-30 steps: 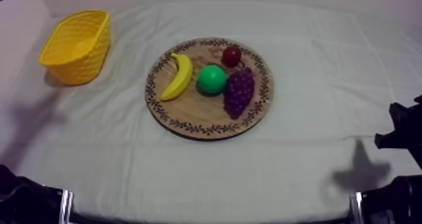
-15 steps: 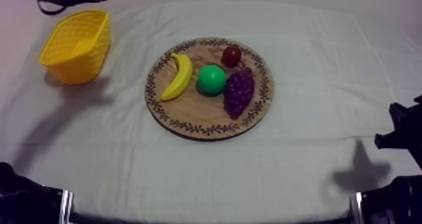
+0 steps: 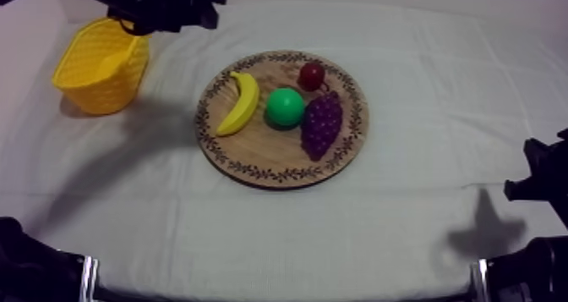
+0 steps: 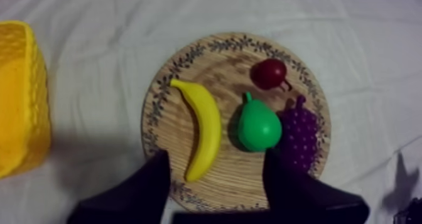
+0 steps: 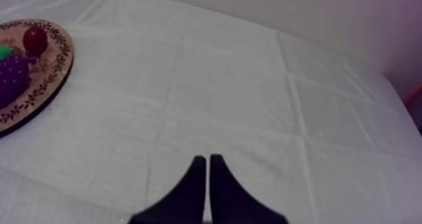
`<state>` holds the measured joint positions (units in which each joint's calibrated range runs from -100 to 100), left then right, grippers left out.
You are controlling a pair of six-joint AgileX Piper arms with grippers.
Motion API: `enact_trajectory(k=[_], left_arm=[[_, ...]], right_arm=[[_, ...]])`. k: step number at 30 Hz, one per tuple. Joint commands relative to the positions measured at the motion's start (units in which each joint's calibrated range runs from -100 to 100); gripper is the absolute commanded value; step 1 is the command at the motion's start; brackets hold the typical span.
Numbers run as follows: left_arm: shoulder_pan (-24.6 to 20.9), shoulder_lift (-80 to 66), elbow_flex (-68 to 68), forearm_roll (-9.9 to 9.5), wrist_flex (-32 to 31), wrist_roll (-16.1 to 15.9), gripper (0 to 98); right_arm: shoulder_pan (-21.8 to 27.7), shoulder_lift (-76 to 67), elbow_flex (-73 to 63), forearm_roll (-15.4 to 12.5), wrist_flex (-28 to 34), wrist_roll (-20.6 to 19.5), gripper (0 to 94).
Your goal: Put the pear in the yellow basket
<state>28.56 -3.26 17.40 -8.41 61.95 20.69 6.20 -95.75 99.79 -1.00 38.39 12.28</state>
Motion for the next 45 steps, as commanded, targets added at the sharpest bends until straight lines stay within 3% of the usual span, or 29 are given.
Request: enact_trajectory(k=[1, 28, 45], left_arm=[[0.4, 1.5, -1.3, 0.3, 0.9, -0.2, 70.9], [4.8, 30.9, -19.4, 5.48, 3.2, -1.7, 87.4], [4.2, 44.0, -29.7, 7.84, 6.7, -3.2, 88.6]], right_arm=[[0.0, 0.0, 0.0, 0.0, 0.0, 0.0, 0.3], [0.0, 0.0, 0.0, 0.0, 0.0, 0.0, 0.3], [0.0, 0.0, 0.0, 0.0, 0.0, 0.0, 0.3]])
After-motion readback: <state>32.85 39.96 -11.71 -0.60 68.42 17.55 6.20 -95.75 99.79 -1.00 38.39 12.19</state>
